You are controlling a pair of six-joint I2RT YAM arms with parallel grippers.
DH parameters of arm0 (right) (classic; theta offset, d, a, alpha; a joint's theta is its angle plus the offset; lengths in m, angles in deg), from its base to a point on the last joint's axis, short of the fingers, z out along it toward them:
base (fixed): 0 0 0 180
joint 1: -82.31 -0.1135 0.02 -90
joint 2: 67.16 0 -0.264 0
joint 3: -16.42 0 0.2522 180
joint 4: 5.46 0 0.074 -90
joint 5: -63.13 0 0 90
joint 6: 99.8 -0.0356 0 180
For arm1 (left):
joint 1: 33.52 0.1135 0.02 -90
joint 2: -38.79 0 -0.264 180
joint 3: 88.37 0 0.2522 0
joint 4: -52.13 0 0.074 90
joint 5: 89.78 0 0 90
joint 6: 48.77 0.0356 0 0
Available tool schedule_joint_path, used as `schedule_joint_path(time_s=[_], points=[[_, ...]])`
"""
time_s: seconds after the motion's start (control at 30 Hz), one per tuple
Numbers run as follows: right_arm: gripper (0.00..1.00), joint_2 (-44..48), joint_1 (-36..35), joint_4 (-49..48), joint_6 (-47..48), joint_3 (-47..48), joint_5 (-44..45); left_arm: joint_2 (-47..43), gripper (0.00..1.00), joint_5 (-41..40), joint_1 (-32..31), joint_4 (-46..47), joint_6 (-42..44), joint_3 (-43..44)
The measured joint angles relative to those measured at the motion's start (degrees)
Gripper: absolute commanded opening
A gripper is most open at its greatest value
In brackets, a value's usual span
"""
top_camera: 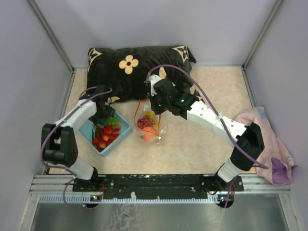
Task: Place the food in the zip-top bag and seal the zipper
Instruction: Pick up the fake fruit from the bin.
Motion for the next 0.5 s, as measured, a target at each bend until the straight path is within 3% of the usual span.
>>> schedule_joint_path(time_s=[0.2, 0.5], points=[[0.04, 0.2, 0.0, 0.2, 0.9, 0.0, -0.6, 6.4, 0.71, -2.2, 1.2, -0.7, -1.2, 3.2], [0.04, 1.1, 0.0, 0.3, 1.5, 0.0, -1.0, 9.0, 0.69, -3.5, 3.6, -0.2, -1.0, 5.3]])
